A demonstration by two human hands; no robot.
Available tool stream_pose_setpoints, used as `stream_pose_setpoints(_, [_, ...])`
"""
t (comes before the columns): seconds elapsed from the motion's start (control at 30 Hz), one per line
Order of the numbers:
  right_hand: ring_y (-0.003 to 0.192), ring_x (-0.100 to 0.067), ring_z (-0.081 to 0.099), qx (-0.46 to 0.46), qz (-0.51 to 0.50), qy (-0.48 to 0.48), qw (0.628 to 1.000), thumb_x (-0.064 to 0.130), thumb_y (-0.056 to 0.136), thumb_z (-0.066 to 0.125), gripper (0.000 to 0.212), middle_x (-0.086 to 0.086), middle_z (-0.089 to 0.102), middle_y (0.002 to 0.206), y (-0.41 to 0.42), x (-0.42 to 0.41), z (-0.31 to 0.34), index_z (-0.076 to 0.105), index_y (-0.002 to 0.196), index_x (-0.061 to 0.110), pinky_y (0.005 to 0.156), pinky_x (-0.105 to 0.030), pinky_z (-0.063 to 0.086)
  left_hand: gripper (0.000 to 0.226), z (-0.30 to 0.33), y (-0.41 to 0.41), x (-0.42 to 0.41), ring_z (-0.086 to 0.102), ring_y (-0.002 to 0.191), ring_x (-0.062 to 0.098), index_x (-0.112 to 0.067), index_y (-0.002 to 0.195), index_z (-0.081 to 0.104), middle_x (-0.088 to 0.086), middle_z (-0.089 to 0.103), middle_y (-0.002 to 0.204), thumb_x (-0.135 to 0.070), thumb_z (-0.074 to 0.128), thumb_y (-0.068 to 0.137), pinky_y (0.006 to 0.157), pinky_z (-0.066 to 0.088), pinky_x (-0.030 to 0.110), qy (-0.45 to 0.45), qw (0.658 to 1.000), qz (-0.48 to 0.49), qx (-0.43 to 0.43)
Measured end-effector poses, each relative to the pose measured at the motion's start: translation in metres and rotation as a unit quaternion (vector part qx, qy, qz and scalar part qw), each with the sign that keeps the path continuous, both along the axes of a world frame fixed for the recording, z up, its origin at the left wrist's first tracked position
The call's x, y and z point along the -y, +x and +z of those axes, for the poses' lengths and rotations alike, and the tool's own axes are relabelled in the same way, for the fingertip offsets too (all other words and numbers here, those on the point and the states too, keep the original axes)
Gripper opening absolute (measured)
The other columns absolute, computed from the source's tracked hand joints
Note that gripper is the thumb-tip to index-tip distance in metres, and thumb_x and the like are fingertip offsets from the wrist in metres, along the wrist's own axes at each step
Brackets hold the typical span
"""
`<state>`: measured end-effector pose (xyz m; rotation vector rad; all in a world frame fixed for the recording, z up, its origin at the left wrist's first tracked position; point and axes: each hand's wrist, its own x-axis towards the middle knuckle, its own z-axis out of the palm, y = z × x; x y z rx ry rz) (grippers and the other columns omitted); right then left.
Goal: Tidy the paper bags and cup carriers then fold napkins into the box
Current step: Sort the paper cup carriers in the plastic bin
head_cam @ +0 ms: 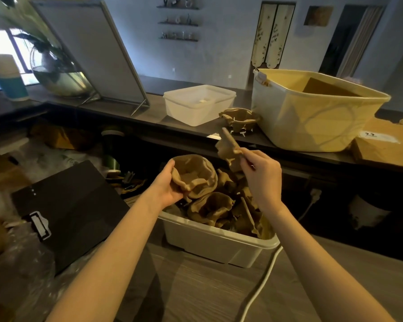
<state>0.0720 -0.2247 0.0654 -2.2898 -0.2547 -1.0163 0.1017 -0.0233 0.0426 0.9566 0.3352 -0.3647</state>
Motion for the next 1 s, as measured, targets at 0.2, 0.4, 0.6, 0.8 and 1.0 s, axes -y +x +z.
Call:
stream_pose_setpoints(0.2, [0.083, -0.018, 0.070, 0.100, 0.090, -0.220, 0.966, 0.017, 0.082, 0.069, 0.026, -0.003, 0.072, 0.097, 0.006, -0.015, -0.009, 0.071, 0.108, 0.014, 0.064, -0.030, 0.059, 0.047, 0.015, -0.005, 0.012, 0.058, 0.098, 0.028, -0.018, 0.111, 0.058, 0.016, 0.062, 0.107, -0.051, 0.027, 0.098, 0.071, 0.050, 0.037, 0.058, 0.997, -0.050, 0.005])
stream_pose_setpoints(0.4, [0.079, -0.016, 0.070, 0.068, 0.123, -0.289, 0.947, 0.015, 0.069, 0.082, 0.038, -0.001, 0.073, 0.092, 0.011, -0.022, -0.022, 0.072, 0.105, 0.016, 0.060, -0.028, 0.056, 0.073, 0.018, -0.001, 0.011, 0.055, 0.107, 0.031, -0.018, 0.121, 0.057, 0.017, 0.059, 0.119, -0.070, 0.016, 0.088, 0.080, 0.049, 0.040, 0.037, 0.997, -0.065, 0.010])
stream_pose_setpoints(0.6, [0.107, -0.023, 0.063, -0.027, 0.171, -0.267, 0.948, 0.018, 0.085, 0.066, 0.036, -0.002, 0.070, 0.109, 0.013, -0.026, -0.019, 0.064, 0.120, 0.018, 0.090, -0.036, 0.045, 0.048, 0.015, -0.003, 0.008, 0.055, 0.111, 0.027, -0.019, 0.128, 0.050, 0.013, 0.058, 0.122, -0.051, 0.040, 0.094, 0.084, 0.048, 0.036, 0.060, 0.997, -0.044, 0.036])
stream_pose_setpoints(0.8, [0.115, -0.011, 0.048, -0.149, 0.123, -0.202, 0.960, 0.029, 0.094, 0.053, 0.043, 0.005, 0.050, 0.128, 0.012, -0.002, -0.014, 0.044, 0.136, 0.026, 0.088, -0.018, 0.038, 0.038, 0.005, -0.002, -0.002, 0.054, 0.106, 0.024, -0.020, 0.128, 0.048, 0.010, 0.055, 0.121, -0.041, 0.038, 0.098, 0.080, 0.048, 0.035, 0.070, 0.995, 0.031, 0.056])
stream_pose_setpoints(1.0, [0.103, -0.008, 0.049, -0.276, 0.182, -0.348, 0.877, 0.033, 0.088, 0.062, 0.038, 0.008, 0.054, 0.115, 0.005, 0.008, -0.021, 0.055, 0.125, 0.029, 0.080, -0.019, 0.044, 0.042, -0.009, 0.000, -0.007, 0.049, 0.112, 0.029, -0.021, 0.136, 0.039, 0.014, 0.045, 0.130, -0.039, 0.039, 0.098, 0.093, 0.044, 0.043, 0.072, 0.991, 0.100, 0.042])
